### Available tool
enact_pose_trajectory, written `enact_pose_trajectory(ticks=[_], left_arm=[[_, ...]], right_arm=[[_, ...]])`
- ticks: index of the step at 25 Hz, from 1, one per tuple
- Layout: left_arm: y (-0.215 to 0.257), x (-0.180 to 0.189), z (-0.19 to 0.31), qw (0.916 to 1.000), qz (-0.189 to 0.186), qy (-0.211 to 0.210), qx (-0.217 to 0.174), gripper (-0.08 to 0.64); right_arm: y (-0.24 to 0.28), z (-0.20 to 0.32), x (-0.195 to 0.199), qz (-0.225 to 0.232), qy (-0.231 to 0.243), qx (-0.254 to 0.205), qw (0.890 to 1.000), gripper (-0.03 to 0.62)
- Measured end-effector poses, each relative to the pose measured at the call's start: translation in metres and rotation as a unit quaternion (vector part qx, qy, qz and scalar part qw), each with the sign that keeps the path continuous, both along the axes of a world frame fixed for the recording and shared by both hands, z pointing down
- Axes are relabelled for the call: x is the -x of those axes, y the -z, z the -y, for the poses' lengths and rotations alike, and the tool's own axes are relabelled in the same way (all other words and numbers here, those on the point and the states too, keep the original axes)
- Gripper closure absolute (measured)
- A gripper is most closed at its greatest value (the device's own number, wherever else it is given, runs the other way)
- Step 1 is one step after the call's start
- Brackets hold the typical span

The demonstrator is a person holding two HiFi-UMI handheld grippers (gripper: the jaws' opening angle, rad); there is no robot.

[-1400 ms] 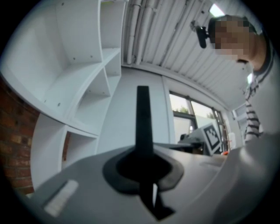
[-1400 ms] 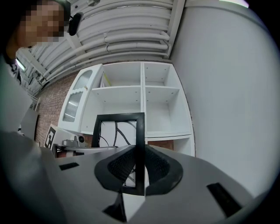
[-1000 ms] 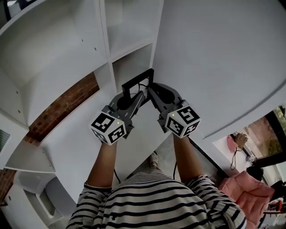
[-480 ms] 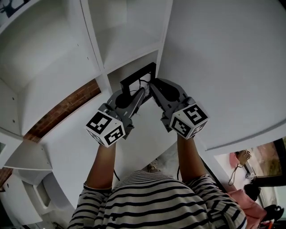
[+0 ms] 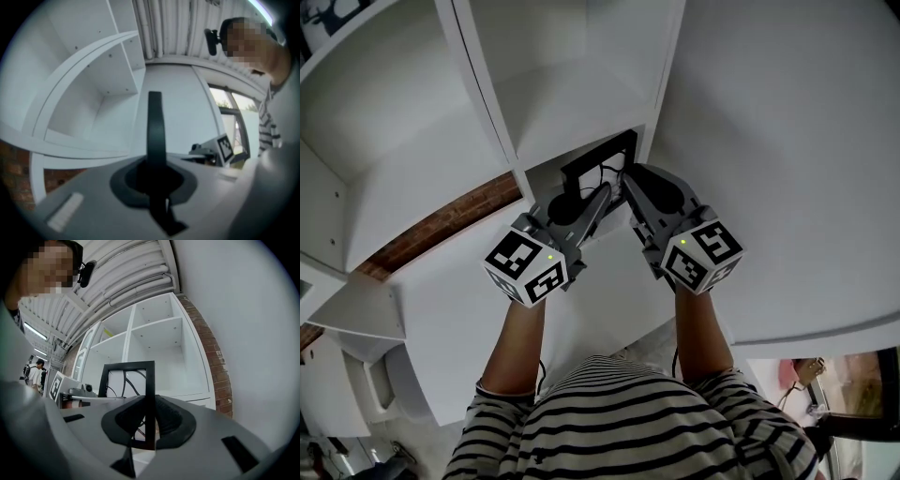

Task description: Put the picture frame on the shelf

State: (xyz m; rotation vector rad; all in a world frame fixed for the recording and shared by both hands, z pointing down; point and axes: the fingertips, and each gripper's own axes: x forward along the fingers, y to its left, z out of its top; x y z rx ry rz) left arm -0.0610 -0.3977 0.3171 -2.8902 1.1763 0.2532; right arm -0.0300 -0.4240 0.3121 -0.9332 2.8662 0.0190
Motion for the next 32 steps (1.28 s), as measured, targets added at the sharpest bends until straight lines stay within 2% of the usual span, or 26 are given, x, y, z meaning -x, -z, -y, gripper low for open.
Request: enact_pose_trajectory(ticks=[9,32], left_arm=[[0.011,0.002,0.012,0.9994,-0.002,0.032,-0.013,0.541],[0.036,0.001,0.025,0.9982,0.003,0.05,-0.035,0.541]], right_arm=[[0.013,0.014,0.004,0.006,0.037,-0.013,0.999,0.532],[0.038,0.029,0.003,0.026,0.05,-0.027,0.998,0.532]])
